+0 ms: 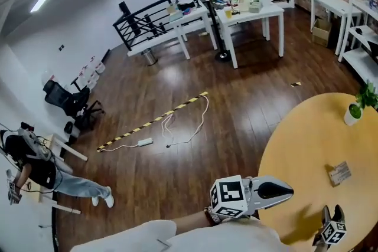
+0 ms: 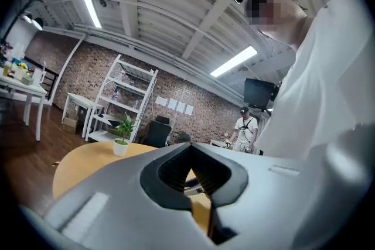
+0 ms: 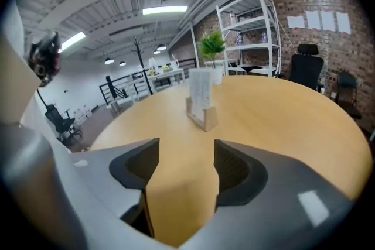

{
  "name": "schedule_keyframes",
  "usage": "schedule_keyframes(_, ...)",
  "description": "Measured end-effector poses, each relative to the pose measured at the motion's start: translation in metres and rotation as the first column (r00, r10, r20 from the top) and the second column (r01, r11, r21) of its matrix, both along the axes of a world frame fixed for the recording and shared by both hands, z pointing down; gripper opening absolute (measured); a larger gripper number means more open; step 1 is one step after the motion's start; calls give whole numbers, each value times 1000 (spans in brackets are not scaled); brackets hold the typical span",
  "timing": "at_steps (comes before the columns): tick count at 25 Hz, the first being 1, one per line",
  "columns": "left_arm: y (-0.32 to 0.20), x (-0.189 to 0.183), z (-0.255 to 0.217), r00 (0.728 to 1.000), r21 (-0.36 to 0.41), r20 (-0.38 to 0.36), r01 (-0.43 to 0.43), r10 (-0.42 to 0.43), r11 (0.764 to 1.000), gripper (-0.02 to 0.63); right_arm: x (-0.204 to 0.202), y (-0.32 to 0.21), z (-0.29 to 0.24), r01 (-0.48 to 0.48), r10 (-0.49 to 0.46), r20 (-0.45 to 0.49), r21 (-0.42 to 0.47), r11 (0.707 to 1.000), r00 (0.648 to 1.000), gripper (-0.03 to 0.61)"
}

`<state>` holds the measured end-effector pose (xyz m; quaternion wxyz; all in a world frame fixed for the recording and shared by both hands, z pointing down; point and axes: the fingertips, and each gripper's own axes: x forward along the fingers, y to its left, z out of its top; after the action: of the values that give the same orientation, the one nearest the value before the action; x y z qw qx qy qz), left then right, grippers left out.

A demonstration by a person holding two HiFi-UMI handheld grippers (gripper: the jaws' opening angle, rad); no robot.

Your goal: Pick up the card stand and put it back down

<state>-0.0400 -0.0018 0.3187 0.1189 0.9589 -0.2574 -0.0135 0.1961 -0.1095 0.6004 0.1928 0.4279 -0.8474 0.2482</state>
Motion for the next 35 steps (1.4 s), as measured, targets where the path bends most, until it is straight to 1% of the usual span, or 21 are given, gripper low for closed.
schedule_keyframes(1, 10, -7, 3, 1000, -2, -24, -13, 13, 1000, -6, -15, 31, -21, -12, 11, 37, 34, 999, 999, 286)
schedule_keyframes(3, 15, -17, 14, 995, -18, -71, -71, 70, 997, -6, -33, 80, -62, -81, 72, 92, 98, 992, 993, 291)
schedule_keyframes(4, 12, -27, 19, 992, -22, -83, -94, 92, 995, -6, -47, 91, -83, -117, 100, 127, 133, 984, 987, 291)
schedule_keyframes(6, 11, -57, 18, 988, -22, -91, -129, 127, 991, -6, -89, 101, -129, -170, 128, 205, 204, 964, 970, 296)
schedule_keyframes(8, 22, -77, 9, 976, -28, -110, -194, 189, 981, -8, -125, 123, -179, -212, 148, 242, 263, 941, 959, 296)
schedule_keyframes(9, 29, -79, 4, 965, -36, -124, -236, 230, 971, -8, -135, 139, -202, -229, 161, 238, 289, 930, 958, 296)
schedule_keyframes(11, 41, -71, -4, 939, -47, -148, -319, 309, 947, -8, -142, 168, -243, -253, 188, 214, 337, 907, 958, 295)
schedule_keyframes(14, 46, -53, -10, 899, -44, -149, -422, 412, 906, -9, -149, 200, -285, -275, 209, 202, 399, 875, 957, 281)
schedule_keyframes(17, 54, -32, -24, 871, -34, -140, -480, 471, 877, -9, -155, 223, -300, -283, 229, 174, 436, 854, 958, 279)
schedule_keyframes(20, 76, -14, -53, 848, 29, -152, -509, 507, 860, -9, -160, 230, -315, -256, 196, 172, 471, 844, 965, 279)
schedule_keyframes(22, 91, -5, -64, 850, 55, -142, -504, 507, 862, -9, -161, 235, -320, -234, 166, 179, 481, 845, 970, 279)
schedule_keyframes(24, 107, 5, -65, 859, 46, -127, -494, 495, 868, -9, -159, 243, -324, -205, 132, 180, 486, 850, 975, 279)
schedule_keyframes(26, 120, 14, -63, 863, 40, -110, -493, 494, 869, -9, -152, 249, -332, -171, 98, 170, 499, 850, 981, 278)
schedule_keyframes(29, 122, 23, -59, 877, 39, -64, -475, 476, 879, -9, -144, 249, -339, -134, 66, 151, 502, 855, 986, 275)
schedule_keyframes(31, 117, 23, -56, 884, 19, -76, -461, 461, 887, -9, -146, 246, -339, -120, 50, 152, 497, 859, 987, 275)
schedule_keyframes(33, 116, 21, -56, 875, 1, -116, -473, 469, 881, -9, -154, 243, -333, -103, 31, 150, 498, 861, 988, 275)
schedule_keyframes(35, 117, 16, -57, 868, -5, -128, -485, 480, 875, -9, -167, 237, -327, -78, -1, 155, 503, 861, 988, 275)
